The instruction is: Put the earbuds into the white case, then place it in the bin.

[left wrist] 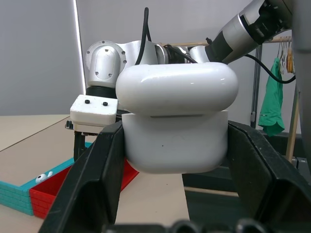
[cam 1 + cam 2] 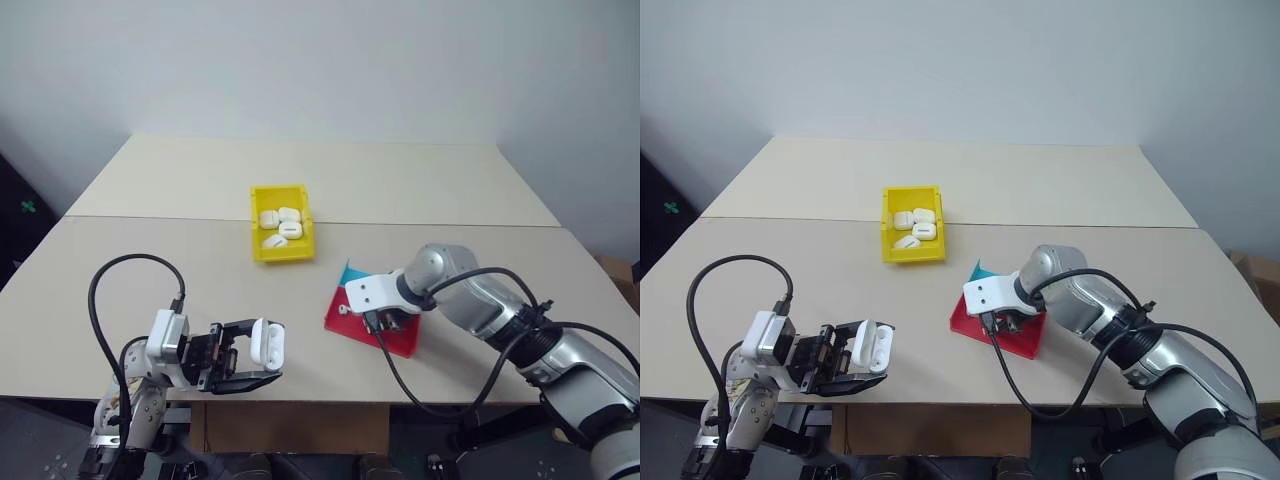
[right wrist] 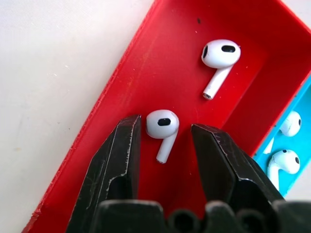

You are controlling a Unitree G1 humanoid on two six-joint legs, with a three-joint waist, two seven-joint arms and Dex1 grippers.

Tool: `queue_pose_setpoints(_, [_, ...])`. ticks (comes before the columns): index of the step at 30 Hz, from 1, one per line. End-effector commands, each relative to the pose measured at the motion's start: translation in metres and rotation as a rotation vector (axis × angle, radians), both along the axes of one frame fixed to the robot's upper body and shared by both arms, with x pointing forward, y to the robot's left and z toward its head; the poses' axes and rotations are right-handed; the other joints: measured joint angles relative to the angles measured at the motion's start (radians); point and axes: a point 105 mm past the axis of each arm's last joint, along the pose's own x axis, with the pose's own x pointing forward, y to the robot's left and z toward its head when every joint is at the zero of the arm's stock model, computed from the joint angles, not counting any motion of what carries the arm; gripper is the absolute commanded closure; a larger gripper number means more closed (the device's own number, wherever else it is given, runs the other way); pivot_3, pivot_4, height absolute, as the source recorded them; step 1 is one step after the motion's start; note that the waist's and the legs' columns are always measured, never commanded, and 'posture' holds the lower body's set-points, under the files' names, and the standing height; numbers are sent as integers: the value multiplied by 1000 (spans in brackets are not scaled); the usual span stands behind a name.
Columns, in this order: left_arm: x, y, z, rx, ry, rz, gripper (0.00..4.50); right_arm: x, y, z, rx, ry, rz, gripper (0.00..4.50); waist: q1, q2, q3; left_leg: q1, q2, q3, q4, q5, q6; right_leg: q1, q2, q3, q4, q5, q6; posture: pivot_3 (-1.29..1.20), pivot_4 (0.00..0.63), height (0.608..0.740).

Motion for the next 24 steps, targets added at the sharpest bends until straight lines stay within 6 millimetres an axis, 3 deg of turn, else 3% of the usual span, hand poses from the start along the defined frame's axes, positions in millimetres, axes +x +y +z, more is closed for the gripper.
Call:
queue_pose_setpoints(1, [-3,-2,7,2,-52,2,1709,3,-2,6,5,-31,1,3052,0,0,0,0,0,0,0,0,0,0,0,0,0,0,0,0,150,740])
queue_pose_setpoints(5, [-2,-2,7,4,-50,1,1709,2,-2,5,4,-30,8,3052,0,0,0,0,0,0,0,0,0,0,0,0,0,0,0,0,150,740])
queue_pose_setpoints(6, [-2,-2,7,4,-51,0,1709,3,-2,6,9,-36,2,3421,0,0,0,0,0,0,0,0,0,0,0,0,0,0,0,0,150,740])
queue_pose_setpoints(24, [1,-3,6,3,-49,11,1709,-2,3,8,45,-37,2,3421,0,0,0,1,0,0,0,0,0,1,0,0,0,0,0,0,150,740])
